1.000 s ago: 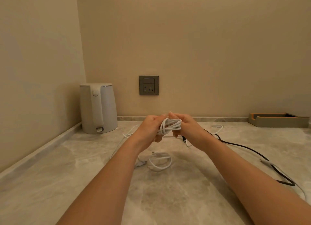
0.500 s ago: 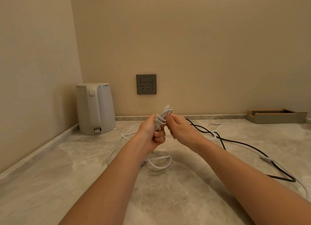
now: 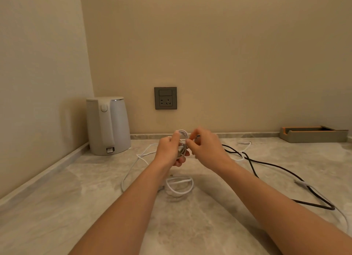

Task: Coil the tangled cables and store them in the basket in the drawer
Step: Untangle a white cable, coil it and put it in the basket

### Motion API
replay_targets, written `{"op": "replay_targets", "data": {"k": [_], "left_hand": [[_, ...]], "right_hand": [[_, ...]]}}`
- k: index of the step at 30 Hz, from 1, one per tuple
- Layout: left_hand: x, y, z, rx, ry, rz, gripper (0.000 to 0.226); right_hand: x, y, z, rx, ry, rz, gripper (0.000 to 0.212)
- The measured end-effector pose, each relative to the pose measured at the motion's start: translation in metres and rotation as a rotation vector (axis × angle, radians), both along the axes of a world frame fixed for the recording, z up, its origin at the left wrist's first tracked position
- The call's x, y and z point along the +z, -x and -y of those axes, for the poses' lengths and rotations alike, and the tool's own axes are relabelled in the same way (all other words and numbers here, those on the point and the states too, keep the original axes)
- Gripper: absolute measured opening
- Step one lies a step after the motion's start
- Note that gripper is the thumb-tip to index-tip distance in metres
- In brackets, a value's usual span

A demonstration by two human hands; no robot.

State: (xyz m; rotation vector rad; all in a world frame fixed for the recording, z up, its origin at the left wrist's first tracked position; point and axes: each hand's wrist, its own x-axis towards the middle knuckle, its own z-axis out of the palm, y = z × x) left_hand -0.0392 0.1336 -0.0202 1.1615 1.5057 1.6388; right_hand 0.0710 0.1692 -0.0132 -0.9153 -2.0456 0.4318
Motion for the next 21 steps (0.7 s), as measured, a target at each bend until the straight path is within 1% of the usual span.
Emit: {"op": "replay_targets", "data": {"k": [3, 5, 6, 9, 12, 14, 17, 19, 21], "left_hand": [[0.003, 0.006, 0.001, -0.012, 0.032, 0.149, 0.039], [0.003, 0.008, 0.002, -0.023, 0.043, 0.176, 0.038], [0.003, 0.007, 0.002, -0.030, 0.051, 0.179, 0.040], [0.003, 0.000, 0.002, -0.070, 0.053, 0.221, 0.054], [0.002, -0.007, 0.001, -0.036, -0.046, 0.214, 0.065], [0.001, -0.011, 0.002, -0.022, -0.106, 0.194, 0.064], [-0.001, -0.015, 0.003, -0.015, -0.107, 0.115, 0.062], [-0.002, -0.015, 0.004, -0.008, -0.106, 0.068, 0.061], [-0.002, -0.013, 0.003, 0.000, -0.114, 0.065, 0.061]], "right_hand": [[-0.002, 0.002, 0.003, 0.158, 0.032, -0.115, 0.008], [-0.005, 0.000, 0.003, 0.259, 0.072, -0.176, 0.010], [-0.006, -0.002, 0.000, 0.271, 0.062, -0.195, 0.012], [-0.006, -0.003, -0.006, 0.213, 0.025, -0.214, 0.015], [-0.002, -0.002, -0.005, 0.171, 0.019, -0.230, 0.016], [-0.001, -0.001, -0.004, 0.129, -0.013, -0.211, 0.013], [0.000, -0.004, -0.006, 0.087, 0.011, -0.210, 0.014], [0.001, -0.004, -0.004, 0.081, 0.009, -0.211, 0.014], [0.002, -0.003, 0.000, 0.114, -0.016, -0.200, 0.014]]}}
